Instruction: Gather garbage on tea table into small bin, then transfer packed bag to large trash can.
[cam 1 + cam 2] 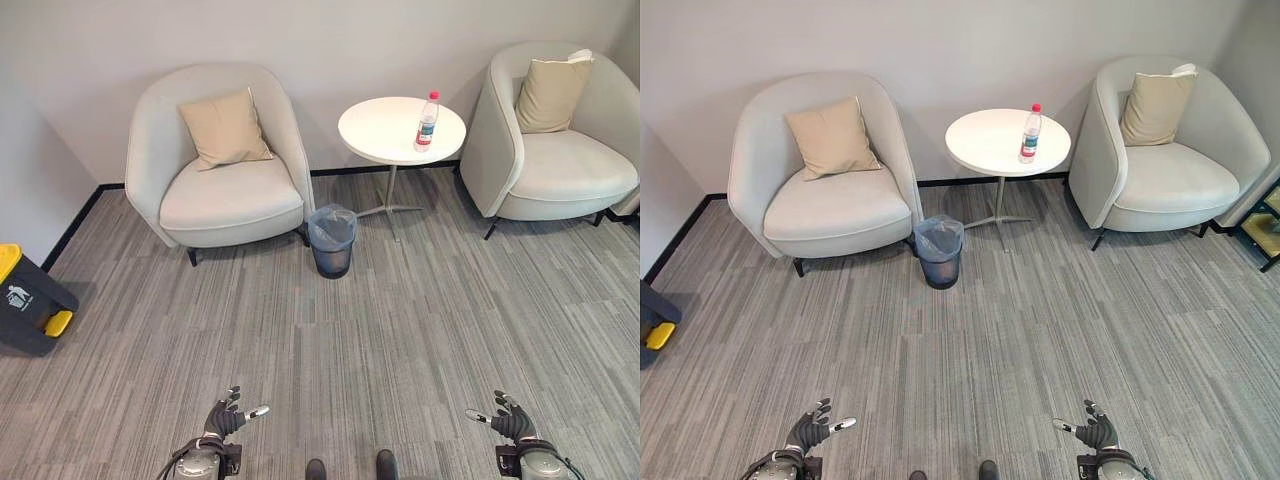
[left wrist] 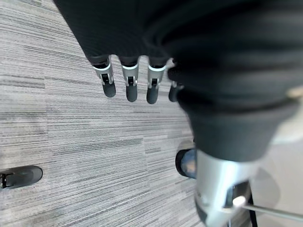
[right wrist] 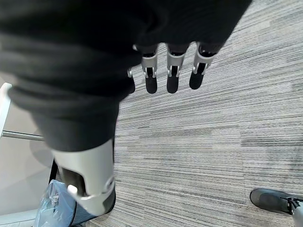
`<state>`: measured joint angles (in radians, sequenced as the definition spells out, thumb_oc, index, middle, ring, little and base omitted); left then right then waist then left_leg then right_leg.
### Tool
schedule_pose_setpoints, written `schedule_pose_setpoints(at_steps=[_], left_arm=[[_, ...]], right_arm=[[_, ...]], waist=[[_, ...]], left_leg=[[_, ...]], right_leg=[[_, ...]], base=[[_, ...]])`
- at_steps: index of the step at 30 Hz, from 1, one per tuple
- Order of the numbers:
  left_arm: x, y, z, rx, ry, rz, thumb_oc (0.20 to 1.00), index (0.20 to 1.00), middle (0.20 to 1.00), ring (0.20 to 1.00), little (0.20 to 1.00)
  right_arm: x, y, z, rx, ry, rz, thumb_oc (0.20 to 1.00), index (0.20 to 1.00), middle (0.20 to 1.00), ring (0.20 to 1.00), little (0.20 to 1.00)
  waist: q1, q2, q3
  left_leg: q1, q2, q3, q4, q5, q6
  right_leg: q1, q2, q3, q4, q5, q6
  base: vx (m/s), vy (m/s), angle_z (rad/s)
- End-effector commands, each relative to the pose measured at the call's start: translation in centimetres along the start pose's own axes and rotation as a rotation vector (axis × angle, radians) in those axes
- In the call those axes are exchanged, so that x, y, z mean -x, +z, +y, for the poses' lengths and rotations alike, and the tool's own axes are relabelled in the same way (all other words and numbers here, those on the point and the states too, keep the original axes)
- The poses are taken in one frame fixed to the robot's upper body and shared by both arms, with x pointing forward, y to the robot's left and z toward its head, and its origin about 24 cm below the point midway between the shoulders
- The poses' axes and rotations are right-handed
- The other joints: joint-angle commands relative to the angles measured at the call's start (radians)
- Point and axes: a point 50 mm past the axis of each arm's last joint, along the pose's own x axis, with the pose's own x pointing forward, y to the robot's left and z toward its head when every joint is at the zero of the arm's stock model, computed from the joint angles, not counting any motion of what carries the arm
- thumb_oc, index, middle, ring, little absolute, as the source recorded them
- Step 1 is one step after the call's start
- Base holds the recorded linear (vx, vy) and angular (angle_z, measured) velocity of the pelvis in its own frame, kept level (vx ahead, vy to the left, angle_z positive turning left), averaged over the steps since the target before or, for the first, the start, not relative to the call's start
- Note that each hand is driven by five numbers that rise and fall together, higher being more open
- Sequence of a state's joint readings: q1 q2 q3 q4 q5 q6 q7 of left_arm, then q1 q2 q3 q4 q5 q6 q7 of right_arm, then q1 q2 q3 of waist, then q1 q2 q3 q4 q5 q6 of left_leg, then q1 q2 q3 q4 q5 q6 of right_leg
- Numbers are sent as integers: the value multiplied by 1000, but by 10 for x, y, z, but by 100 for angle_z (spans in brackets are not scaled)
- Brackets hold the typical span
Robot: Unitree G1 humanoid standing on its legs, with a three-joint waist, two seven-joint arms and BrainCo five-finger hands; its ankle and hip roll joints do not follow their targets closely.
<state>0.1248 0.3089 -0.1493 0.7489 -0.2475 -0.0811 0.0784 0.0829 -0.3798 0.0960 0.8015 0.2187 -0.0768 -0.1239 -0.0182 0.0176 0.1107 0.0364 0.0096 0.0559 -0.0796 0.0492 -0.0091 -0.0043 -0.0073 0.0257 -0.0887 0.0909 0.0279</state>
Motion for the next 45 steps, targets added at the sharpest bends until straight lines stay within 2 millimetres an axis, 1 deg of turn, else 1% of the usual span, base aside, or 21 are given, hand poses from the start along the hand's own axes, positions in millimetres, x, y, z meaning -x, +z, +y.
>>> schedule_pose_setpoints(at_steps=[1,2,3,5,10,12,15,17,18,19,20,22,25,28,32,33,36,38,39,43,45], left_arm=[[-4,21,18,57,66,-92,1000,1000,1000,1000,1000],[-3,22,19,55,67,-95,1000,1000,1000,1000,1000],[-3,25,24,47,82,-107,1000,1000,1000,1000,1000],[-4,26,26,51,96,-112,1000,1000,1000,1000,1000],[-5,30,23,58,98,-127,1000,1000,1000,1000,1000],[-7,32,21,49,95,-130,1000,1000,1000,1000,1000],[-7,32,15,36,73,-134,1000,1000,1000,1000,1000],[-7,33,5,46,42,-132,1000,1000,1000,1000,1000],[-7,33,5,47,42,-132,1000,1000,1000,1000,1000],[-9,36,-1,42,16,-140,1000,1000,1000,1000,1000],[-9,36,-1,42,15,-140,1000,1000,1000,1000,1000],[-10,42,-6,33,-7,-155,1000,1000,1000,1000,1000],[-12,47,-11,26,-23,-163,1000,1000,1000,1000,1000],[-14,52,-15,-15,-48,-172,1000,1000,1000,1000,1000],[-13,49,-15,-32,-52,-162,1000,1000,1000,1000,1000],[-12,44,-14,-35,-52,-150,1000,1000,1000,1000,1000],[-10,41,-12,-25,-41,-141,1000,1000,1000,1000,1000],[-8,34,-10,-15,-34,-121,1000,1000,1000,1000,1000],[-7,30,-7,-15,-29,-111,1000,1000,1000,1000,1000],[-5,31,-2,-17,-19,-120,1000,1000,1000,1000,1000],[-7,33,4,-19,2,-127,1000,1000,1000,1000,1000]], right_arm=[[-9,25,-5,-75,-47,-69,1000,1000,1000,1000,1000],[-9,27,-6,-75,-49,-73,1000,1000,1000,1000,1000],[-12,34,-3,-66,-44,-91,1000,1000,1000,1000,1000],[-12,41,-2,-61,-36,-115,1000,1000,1000,1000,1000],[-13,54,4,-14,-11,-165,1000,1000,1000,1000,1000],[-12,52,4,-14,-8,-161,1000,1000,1000,1000,1000],[-8,46,3,-24,-12,-161,1000,1000,1000,1000,1000],[-8,45,0,-34,-23,-162,1000,1000,1000,1000,1000],[-8,45,0,-33,-24,-162,1000,1000,1000,1000,1000],[-7,45,-2,-46,-24,-168,1000,1000,1000,1000,1000],[-7,45,-2,-47,-24,-168,1000,1000,1000,1000,1000],[-8,45,-4,-39,-32,-164,1000,1000,1000,1000,1000],[-9,45,-4,-32,-32,-161,1000,1000,1000,1000,1000],[-9,48,-8,-36,-36,-169,1000,1000,1000,1000,1000],[-9,44,-7,-36,-40,-151,1000,1000,1000,1000,1000],[-8,41,-4,-36,-33,-140,1000,1000,1000,1000,1000],[-8,37,0,-33,-31,-125,1000,1000,1000,1000,1000],[-7,31,5,-27,-12,-105,1000,1000,1000,1000,1000],[-6,30,7,-16,-3,-101,1000,1000,1000,1000,1000],[-7,36,13,-17,25,-120,1000,1000,1000,1000,1000],[-8,39,16,-22,37,-128,1000,1000,1000,1000,1000]], waist=[[1,-32,22],[4,-34,24],[10,-28,40],[9,-23,53],[-7,-17,80],[-22,-14,87],[-35,-10,69],[-45,7,55],[-47,7,54],[-50,10,55],[-52,11,55],[-51,3,65],[-45,-8,75],[-34,-31,77],[-18,-22,79],[-5,-17,81],[15,-18,81],[26,-20,70],[30,-27,60],[45,-39,48],[47,-35,45]], left_leg=[[-68,-61,-24,174,-172,10],[-81,-63,-24,188,-179,14],[-92,-67,-15,191,-192,33],[-75,-61,-1,183,-201,39],[42,-59,26,154,-249,28],[70,-57,10,153,-258,19],[101,-49,-10,162,-276,2],[93,-11,-18,222,-225,-43],[91,-10,-20,224,-226,-44],[54,19,-10,322,-168,-72],[51,21,-12,327,-171,-73],[-2,58,16,441,-96,-89],[-51,65,23,469,-94,-76],[-137,29,45,365,-169,-48],[-214,7,60,256,-89,-55],[-233,-2,66,207,-47,-57],[-270,-9,61,191,-10,-60],[-266,-10,58,191,-22,-46],[-260,-18,65,204,-37,-31],[-265,-25,94,245,-83,-3],[-247,-28,106,254,-118,16]], right_leg=[[16,-50,-15,86,-157,80],[4,-52,-11,100,-161,84],[-75,-53,0,220,-171,105],[-129,-58,-30,298,-166,123],[-232,-77,-186,182,-90,123],[-242,-87,-204,177,-81,124],[-218,-85,-191,184,-84,99],[-190,-69,-202,186,-101,70],[-189,-69,-203,186,-101,70],[-148,-53,-205,171,-128,45],[-148,-52,-207,171,-127,45],[-96,-34,-204,152,-162,12],[-69,-31,-195,142,-178,2],[-27,-45,-189,125,-204,11],[28,-25,-175,111,-226,15],[61,-9,-154,105,-238,17],[107,1,-121,102,-258,17],[148,-2,-88,109,-284,26],[154,-28,-78,130,-292,41],[128,-65,-54,191,-291,70],[79,-78,-44,281,-273,98]], base=[[9,88,-38],[39,203,-31],[84,197,-49],[149,106,-127],[271,-97,-43],[289,-168,7],[256,-162,51],[227,-210,70],[255,-284,59],[123,-152,44],[169,-219,33],[202,-232,5],[141,-141,-8],[211,-80,0],[237,-14,10],[361,51,-21],[315,87,-31],[452,211,-52],[306,165,-73],[229,162,-41],[210,143,-51]])
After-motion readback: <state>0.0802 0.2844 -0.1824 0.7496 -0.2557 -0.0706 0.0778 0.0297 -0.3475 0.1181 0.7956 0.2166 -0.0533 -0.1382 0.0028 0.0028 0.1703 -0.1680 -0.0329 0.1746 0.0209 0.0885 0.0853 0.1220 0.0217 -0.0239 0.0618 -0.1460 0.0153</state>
